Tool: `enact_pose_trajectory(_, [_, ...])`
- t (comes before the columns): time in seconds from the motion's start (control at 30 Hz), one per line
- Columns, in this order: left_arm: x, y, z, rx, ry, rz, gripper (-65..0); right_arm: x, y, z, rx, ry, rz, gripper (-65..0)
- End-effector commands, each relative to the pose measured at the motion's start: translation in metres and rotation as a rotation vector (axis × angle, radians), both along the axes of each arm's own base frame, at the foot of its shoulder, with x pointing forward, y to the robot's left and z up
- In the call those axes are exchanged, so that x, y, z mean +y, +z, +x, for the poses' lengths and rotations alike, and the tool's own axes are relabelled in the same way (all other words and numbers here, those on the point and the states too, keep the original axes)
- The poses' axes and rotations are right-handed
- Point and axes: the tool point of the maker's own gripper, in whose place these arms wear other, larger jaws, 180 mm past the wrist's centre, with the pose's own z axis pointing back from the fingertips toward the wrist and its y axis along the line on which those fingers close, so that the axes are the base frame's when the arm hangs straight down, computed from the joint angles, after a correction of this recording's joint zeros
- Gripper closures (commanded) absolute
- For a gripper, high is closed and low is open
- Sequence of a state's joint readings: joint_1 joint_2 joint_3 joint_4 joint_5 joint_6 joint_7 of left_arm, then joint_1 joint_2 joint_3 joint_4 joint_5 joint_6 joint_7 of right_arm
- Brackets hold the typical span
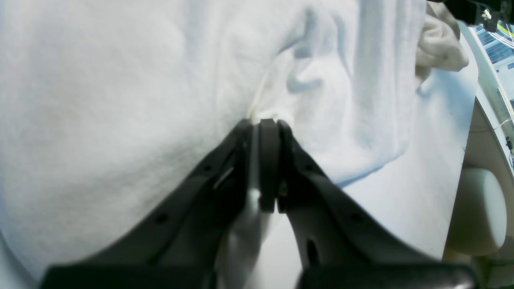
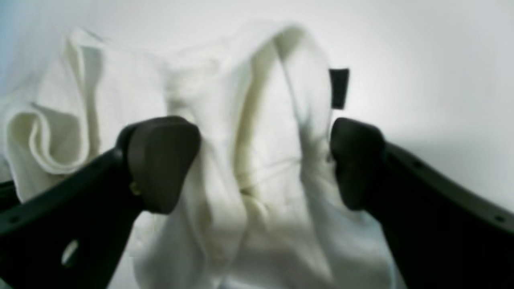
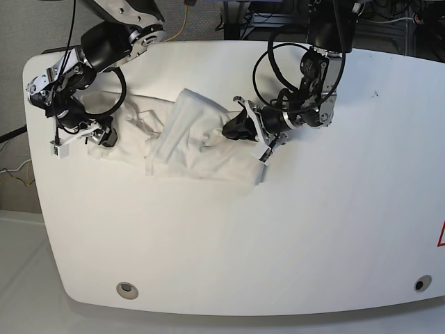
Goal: Fold the T-shirt properly
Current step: 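Hold the bundle with the left gripper while the right gripper hovers beside it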
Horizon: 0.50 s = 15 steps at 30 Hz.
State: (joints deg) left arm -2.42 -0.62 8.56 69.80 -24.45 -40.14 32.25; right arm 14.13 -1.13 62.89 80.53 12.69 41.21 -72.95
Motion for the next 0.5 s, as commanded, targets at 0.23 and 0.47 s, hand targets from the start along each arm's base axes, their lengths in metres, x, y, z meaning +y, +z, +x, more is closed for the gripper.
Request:
enact_pose_trajectory(0.23, [0.0,0.0,0.003,-0.007,-0.013,0.026,-1.0,0.027,-0.03,-0.037,0.221,0.061,0.051,-53.4])
enact_pose_trajectory(0.47, [0.0,0.0,0.003,-0.007,-0.013,0.026,-1.0,0.035,-0.029,-0.03,0.221,0.11,0.037,-35.4])
